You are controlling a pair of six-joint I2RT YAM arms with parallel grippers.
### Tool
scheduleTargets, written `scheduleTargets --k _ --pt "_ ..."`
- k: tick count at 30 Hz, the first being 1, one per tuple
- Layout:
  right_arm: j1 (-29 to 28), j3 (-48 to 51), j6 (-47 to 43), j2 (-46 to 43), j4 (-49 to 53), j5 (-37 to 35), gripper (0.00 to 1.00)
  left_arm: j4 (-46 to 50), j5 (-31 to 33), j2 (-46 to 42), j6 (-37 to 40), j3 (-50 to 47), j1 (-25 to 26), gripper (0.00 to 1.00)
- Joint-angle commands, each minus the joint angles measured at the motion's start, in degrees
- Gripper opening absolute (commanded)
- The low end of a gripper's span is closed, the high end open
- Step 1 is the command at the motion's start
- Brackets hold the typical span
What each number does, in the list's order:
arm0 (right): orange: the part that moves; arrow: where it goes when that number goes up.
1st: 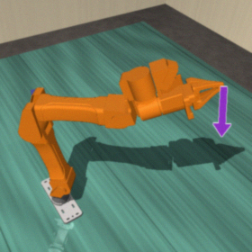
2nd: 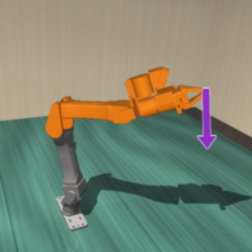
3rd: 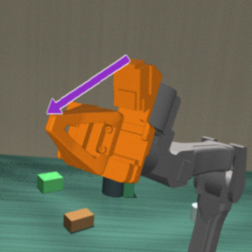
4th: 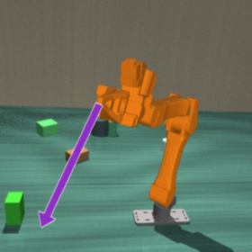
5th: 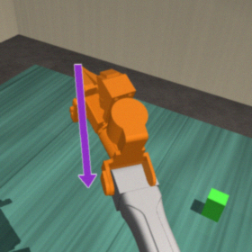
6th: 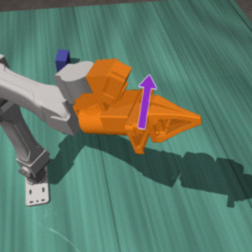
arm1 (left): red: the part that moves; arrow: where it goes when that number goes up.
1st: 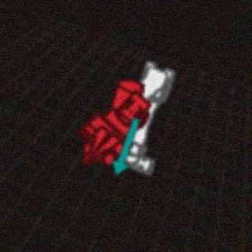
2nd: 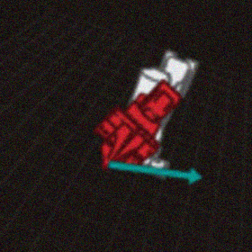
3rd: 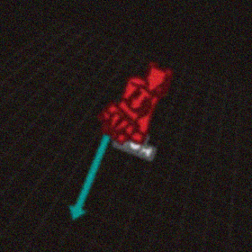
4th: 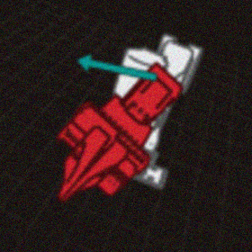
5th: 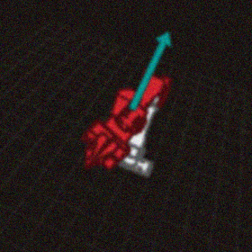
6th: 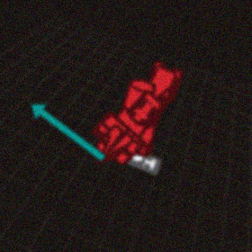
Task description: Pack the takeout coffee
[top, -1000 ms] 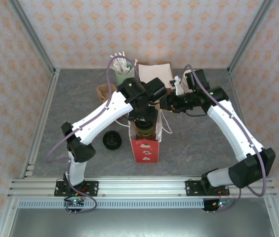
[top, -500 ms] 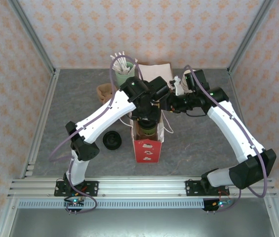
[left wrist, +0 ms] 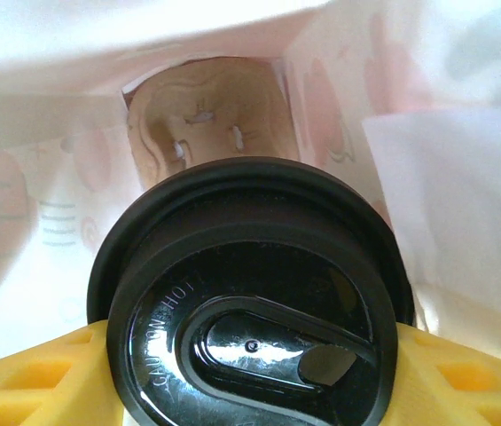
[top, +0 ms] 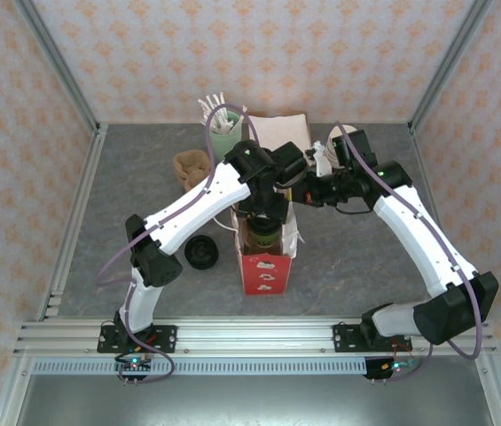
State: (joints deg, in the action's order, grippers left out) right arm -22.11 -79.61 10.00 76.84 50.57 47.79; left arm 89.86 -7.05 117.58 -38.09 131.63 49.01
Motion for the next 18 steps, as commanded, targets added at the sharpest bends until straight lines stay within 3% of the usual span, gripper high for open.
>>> scheduleTargets --k 1,18 --pt "-1.3 0.9 -2.4 -1.6 4.6 1.6 0.02 -3.4 4.3 -1.6 -1.3 -0.7 -1.5 0.63" --pt "-1.2 0.0 -4.3 -2.8 7.7 1.9 0.01 -6.8 5.0 -1.9 -0.4 -5.2 -2.3 0.63"
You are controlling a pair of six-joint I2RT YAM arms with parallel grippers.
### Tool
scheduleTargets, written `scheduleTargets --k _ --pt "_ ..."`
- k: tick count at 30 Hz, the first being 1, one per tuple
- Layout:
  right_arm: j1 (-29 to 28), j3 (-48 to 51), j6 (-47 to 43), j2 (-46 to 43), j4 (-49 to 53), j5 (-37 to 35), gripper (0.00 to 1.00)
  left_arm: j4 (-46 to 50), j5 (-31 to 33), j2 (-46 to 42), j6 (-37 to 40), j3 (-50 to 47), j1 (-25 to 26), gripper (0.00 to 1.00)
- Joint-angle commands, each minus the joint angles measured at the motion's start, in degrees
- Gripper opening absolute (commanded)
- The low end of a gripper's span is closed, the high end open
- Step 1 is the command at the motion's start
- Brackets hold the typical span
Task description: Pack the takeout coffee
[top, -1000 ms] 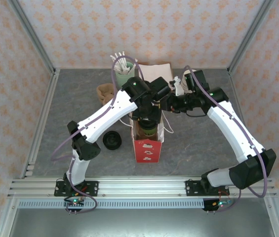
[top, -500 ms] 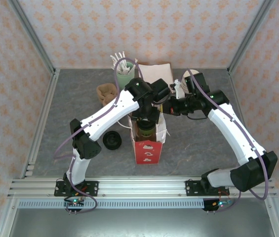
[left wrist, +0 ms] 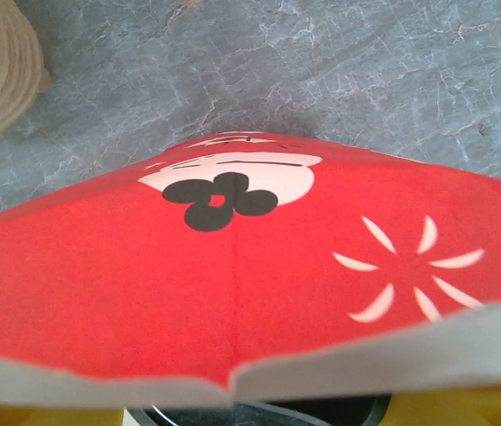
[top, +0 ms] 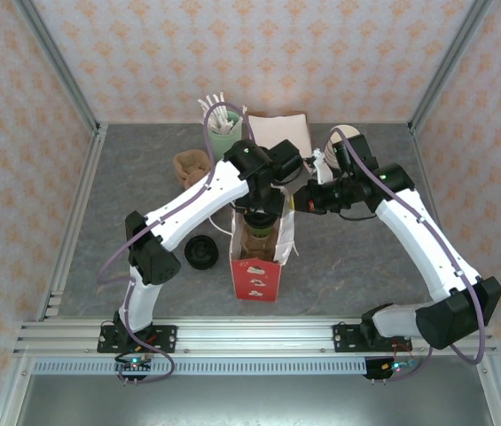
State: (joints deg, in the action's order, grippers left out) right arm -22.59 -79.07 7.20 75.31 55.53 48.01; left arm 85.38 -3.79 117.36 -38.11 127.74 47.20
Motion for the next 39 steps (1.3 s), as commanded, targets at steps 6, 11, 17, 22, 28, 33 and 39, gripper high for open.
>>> scheduleTargets --k 6,11,17,22,28,33,39 --pt "-0.6 -1.2 -1.8 -0.7 3.0 1.3 0.01 -2.6 -0.2 -1.8 1.2 -3.1 -0.5 0.63" --pt "-0.6 -1.6 -1.9 -0.1 3.3 1.2 0.01 -3.8 -1.3 -2.5 2.0 -5.6 -0.6 0.63" --pt "-0.7 -2.4 -2.2 0.9 3.8 1.1 0.01 -4.1 -2.5 -2.5 2.5 -6.6 -0.6 0.63" --pt "-0.7 -2.5 -2.2 1.3 4.2 0.9 0.01 -7.0 -3.6 -3.4 2.6 -9.7 -0.9 0.63" --pt "-0.6 -3.2 -2.4 2.2 4.8 0.6 0.01 -9.7 -3.6 -4.0 3.3 -11.4 -1.0 0.63" --pt "-0.7 -3.6 -2.4 3.3 4.7 0.8 0.01 -11.2 -3.9 -3.9 4.0 -12.3 -1.1 0.63" --pt "-0.5 -4.0 -2.4 3.9 4.5 0.8 0.02 -11.3 -3.5 -4.1 4.7 -13.8 -1.0 0.63"
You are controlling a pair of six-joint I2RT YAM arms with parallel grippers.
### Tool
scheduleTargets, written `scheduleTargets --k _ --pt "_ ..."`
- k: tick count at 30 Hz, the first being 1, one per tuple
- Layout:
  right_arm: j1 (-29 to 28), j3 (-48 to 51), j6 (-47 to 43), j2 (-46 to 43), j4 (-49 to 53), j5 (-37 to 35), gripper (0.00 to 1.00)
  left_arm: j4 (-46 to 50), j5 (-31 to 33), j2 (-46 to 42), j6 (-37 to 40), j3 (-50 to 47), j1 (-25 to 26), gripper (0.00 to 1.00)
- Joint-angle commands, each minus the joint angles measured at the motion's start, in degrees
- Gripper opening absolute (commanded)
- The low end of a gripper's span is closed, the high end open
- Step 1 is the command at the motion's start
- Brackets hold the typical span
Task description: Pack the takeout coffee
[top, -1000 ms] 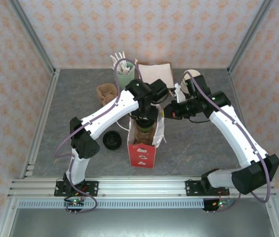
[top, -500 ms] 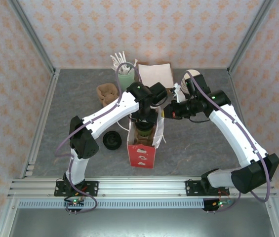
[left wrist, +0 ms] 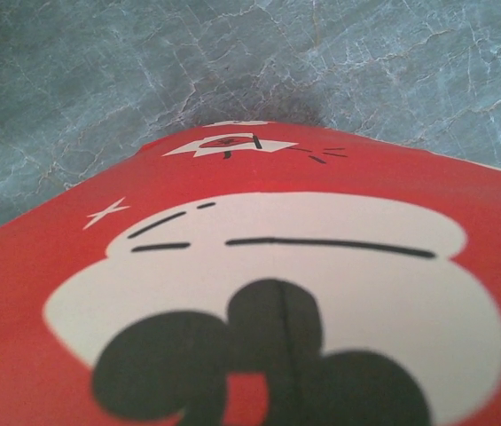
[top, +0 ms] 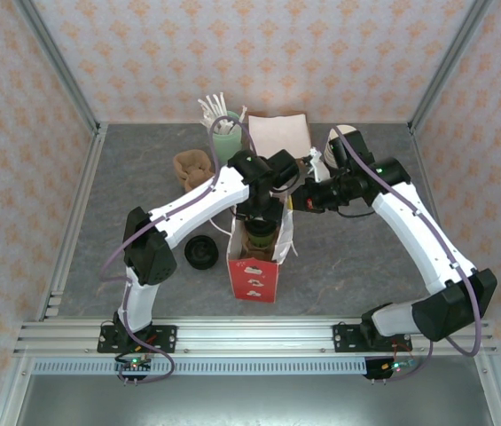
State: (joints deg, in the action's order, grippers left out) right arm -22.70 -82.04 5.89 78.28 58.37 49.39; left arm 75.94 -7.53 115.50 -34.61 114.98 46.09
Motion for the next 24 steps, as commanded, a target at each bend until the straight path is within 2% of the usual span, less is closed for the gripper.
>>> scheduleTargets --k 1,24 --pt "-0.3 -1.0 -1.1 1.1 1.6 -0.6 0.02 -2.3 0.3 -2.6 1.4 -1.6 0.2 0.63" --pt "0.2 -0.5 -1.1 0.1 0.8 -1.0 0.02 -6.3 -0.3 -2.2 3.6 -8.5 2.6 0.63"
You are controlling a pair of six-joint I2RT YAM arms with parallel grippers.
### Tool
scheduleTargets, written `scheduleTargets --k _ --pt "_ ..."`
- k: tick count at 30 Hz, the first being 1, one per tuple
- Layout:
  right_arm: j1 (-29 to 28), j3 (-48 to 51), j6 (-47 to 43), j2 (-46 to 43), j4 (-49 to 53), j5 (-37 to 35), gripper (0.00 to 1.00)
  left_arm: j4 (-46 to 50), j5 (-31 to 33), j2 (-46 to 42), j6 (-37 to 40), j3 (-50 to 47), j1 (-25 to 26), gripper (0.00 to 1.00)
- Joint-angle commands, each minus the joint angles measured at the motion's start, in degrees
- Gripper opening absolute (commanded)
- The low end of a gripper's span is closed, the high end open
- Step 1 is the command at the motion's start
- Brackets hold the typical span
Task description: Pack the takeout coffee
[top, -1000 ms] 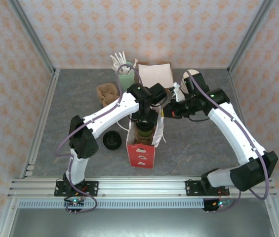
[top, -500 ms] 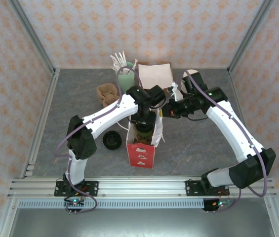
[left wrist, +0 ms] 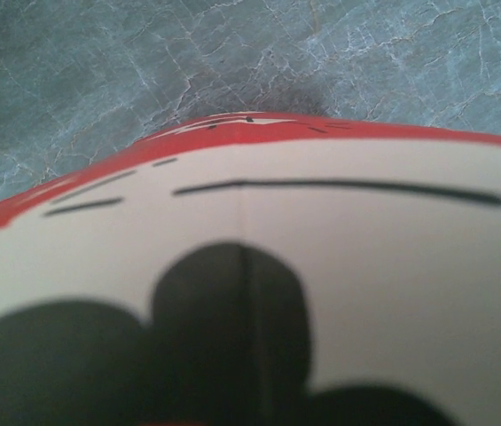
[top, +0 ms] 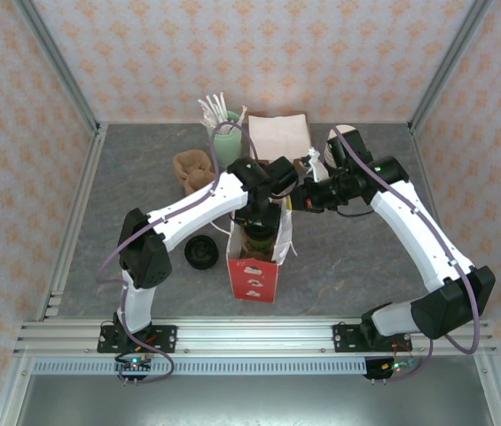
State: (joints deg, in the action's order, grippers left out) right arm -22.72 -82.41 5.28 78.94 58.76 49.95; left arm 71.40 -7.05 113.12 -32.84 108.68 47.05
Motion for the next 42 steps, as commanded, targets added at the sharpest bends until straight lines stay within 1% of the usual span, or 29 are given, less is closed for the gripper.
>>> scheduleTargets --k 1,4,8,21,31,35,42 --pt "0.2 0.2 -0.2 -0.8 0.0 -1.5 0.02 -2.2 -1.1 0.2 1.9 -2.9 1.7 0.63" --pt "0.2 0.9 0.1 -1.2 -0.6 -1.5 0.02 -3.5 -1.1 -0.1 3.7 -5.0 1.7 0.63" --pt "0.1 0.6 0.0 -1.1 -0.6 -1.8 0.02 -5.1 -1.9 -0.2 3.9 -7.1 1.7 0.63" --pt "0.1 0.1 0.6 -1.0 -0.7 -2.3 0.03 -5.8 -3.3 2.8 5.3 -7.5 1.7 0.64" --pt "0.1 -0.3 0.3 -0.5 -0.4 -2.4 0.03 -6.9 -4.0 3.5 6.0 -8.9 1.7 0.63" --pt "0.2 -0.8 0.1 0.1 -0.2 -2.3 0.03 -6.7 -3.8 3.7 6.1 -8.3 1.7 0.64" --pt "0.1 -1.1 0.0 0.4 -0.6 -2.2 0.03 -4.6 -2.6 2.9 6.5 -3.5 1.6 0.69"
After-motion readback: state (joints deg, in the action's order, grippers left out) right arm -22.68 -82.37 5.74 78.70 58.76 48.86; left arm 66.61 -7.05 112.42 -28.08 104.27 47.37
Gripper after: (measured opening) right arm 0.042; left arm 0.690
